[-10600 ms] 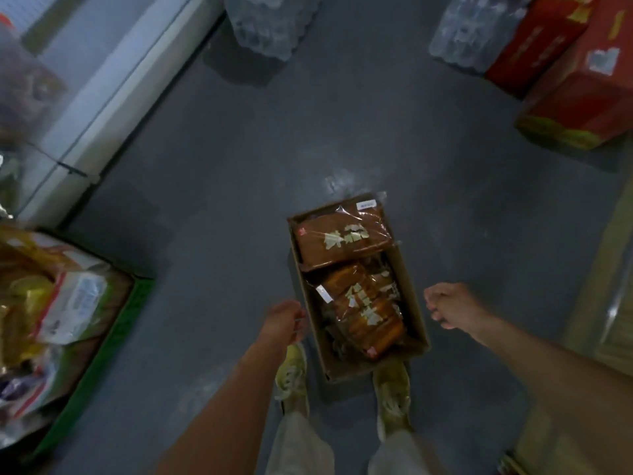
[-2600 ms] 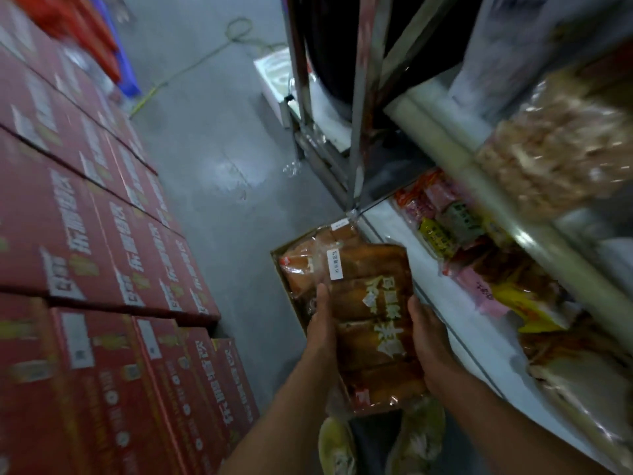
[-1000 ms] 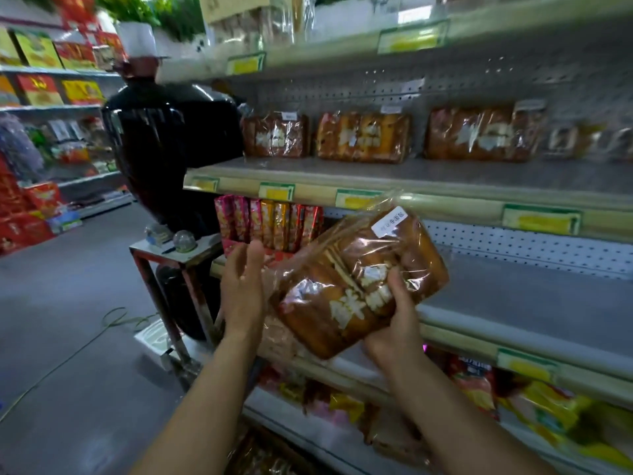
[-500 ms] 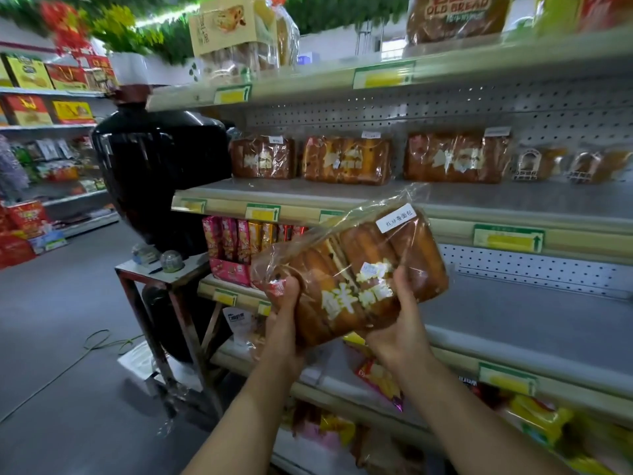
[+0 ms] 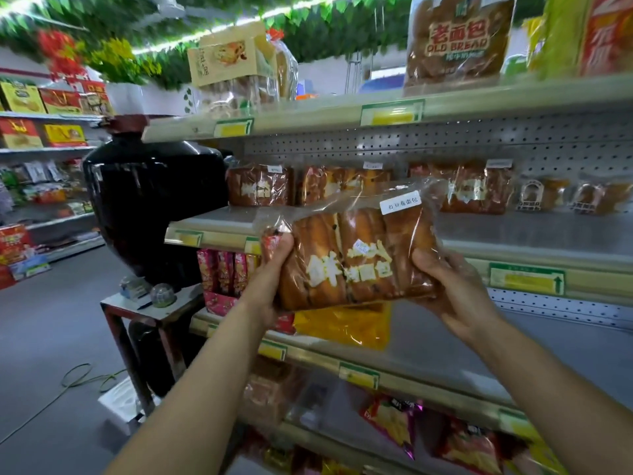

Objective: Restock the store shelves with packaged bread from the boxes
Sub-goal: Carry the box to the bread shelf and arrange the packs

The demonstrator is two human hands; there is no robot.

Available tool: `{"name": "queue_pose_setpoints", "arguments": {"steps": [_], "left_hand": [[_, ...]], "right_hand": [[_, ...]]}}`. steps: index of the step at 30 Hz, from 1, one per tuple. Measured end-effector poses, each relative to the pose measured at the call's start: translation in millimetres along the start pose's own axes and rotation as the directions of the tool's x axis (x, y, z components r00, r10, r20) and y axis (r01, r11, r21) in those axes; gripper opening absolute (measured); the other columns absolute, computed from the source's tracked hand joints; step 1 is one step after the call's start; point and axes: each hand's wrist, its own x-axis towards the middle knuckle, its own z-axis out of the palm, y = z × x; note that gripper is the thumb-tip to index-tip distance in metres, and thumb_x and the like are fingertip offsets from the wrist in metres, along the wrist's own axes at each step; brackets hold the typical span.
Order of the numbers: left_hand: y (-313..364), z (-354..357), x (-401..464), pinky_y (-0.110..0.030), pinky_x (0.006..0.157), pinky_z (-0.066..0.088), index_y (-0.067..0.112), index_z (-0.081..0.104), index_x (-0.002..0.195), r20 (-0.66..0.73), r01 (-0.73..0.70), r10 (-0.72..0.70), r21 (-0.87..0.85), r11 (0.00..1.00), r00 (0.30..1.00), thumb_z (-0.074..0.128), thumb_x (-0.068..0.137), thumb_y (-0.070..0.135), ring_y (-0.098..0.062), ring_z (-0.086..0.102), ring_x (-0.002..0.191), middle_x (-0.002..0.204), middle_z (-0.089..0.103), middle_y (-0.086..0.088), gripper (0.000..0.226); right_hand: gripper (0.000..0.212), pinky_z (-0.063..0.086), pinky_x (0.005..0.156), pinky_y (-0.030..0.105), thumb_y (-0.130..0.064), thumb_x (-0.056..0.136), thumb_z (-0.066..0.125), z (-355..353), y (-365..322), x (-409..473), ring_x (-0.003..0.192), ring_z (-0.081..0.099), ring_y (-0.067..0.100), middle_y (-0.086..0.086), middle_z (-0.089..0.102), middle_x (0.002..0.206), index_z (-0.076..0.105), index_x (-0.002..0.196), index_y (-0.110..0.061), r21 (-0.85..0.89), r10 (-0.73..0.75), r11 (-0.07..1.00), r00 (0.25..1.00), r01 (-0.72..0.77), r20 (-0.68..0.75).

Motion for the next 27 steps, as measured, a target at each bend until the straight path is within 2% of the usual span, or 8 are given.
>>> {"name": "queue_pose_setpoints", "arguments": {"steps": [5,8,10,15,18,21,24,27], "left_hand": [[46,2,40,-0.041,0.074,0.059,0.022,0.067,0.114,0.076,-0.012,0.002,0.124,0.992,0.997,0.066,0.072,0.066,-0.022,0.074,0.087,0.103,0.076,-0.006,0.061],[67,1,70,-0.039,0.073,0.058,0.021,0.066,0.104,0.097,-0.05,0.035,0.163,0.985,0.995,0.067,0.079,0.059,-0.02,0.074,0.08,0.096,0.077,-0.006,0.046],[78,-1,91,-0.04,0.075,0.058,0.019,0.067,0.102,0.108,-0.044,0.026,0.168,0.985,0.994,0.066,0.08,0.058,-0.019,0.074,0.077,0.089,0.078,-0.004,0.045],[100,-11,149,-0.049,0.089,0.056,0.019,0.069,0.116,0.117,-0.079,0.061,0.161,0.984,0.991,0.084,0.041,0.073,-0.026,0.074,0.095,0.108,0.075,-0.008,0.094],[110,-14,183,-0.051,0.094,0.054,0.019,0.069,0.119,0.116,-0.091,0.071,0.175,0.98,0.991,0.084,0.031,0.077,-0.027,0.072,0.1,0.109,0.075,-0.007,0.106],[115,-21,217,-0.052,0.098,0.051,0.017,0.068,0.119,0.099,-0.085,0.067,0.195,0.977,0.993,0.084,0.029,0.08,-0.027,0.072,0.1,0.108,0.075,-0.006,0.11],[115,-26,242,-0.053,0.102,0.048,0.019,0.065,0.123,0.131,-0.046,0.019,0.21,0.977,0.991,0.086,0.033,0.077,-0.03,0.069,0.106,0.112,0.074,-0.007,0.109],[109,-32,268,-0.057,0.101,0.047,0.02,0.059,0.13,0.131,-0.005,-0.02,0.191,0.982,0.991,0.087,0.031,0.076,-0.033,0.067,0.109,0.118,0.071,-0.009,0.116]], "right_hand": [[0.082,0.058,0.069,0.035,-0.042,0.041,0.086,21,-26,32,0.088,0.073,0.02,-0.001,0.072,0.103,0.057,0.116,-0.025,-0.426,-0.043,0.901,0.995,0.078,0.091],[0.061,0.056,0.075,0.031,-0.038,0.045,0.086,37,-30,58,0.089,0.07,0.014,-0.006,0.072,0.098,0.06,0.099,-0.03,-0.465,-0.089,0.879,0.994,0.111,0.068],[0.065,0.055,0.074,0.029,-0.04,0.045,0.085,45,-28,79,0.089,0.068,0.011,-0.009,0.07,0.098,0.059,0.104,-0.029,-0.484,-0.114,0.868,0.993,0.112,0.025],[0.092,0.055,0.082,0.036,-0.068,0.032,0.086,63,-28,129,0.092,0.069,0.016,-0.005,0.072,0.101,0.064,0.109,-0.023,-0.625,-0.206,0.771,0.976,0.121,-0.065],[0.06,0.051,0.066,0.025,-0.053,0.052,0.087,73,-31,156,0.083,0.068,0.011,-0.002,0.073,0.099,0.068,0.099,-0.021,-0.627,-0.203,0.77,0.977,0.117,-0.067],[0.04,0.051,0.078,0.026,-0.034,0.067,0.085,75,-28,180,0.086,0.061,0.01,-0.005,0.065,0.098,0.058,0.097,-0.028,-0.614,-0.195,0.781,0.979,0.118,-0.06],[0.055,0.051,0.079,0.024,-0.034,0.059,0.088,80,-20,198,0.09,0.063,0.008,-0.009,0.067,0.1,0.061,0.106,-0.025,-0.603,-0.163,0.792,0.985,0.095,-0.06],[0.093,0.053,0.093,0.034,-0.051,0.034,0.09,83,-12,215,0.105,0.066,0.013,-0.005,0.071,0.114,0.066,0.119,-0.022,-0.62,-0.225,0.772,0.973,0.142,-0.059]]}}
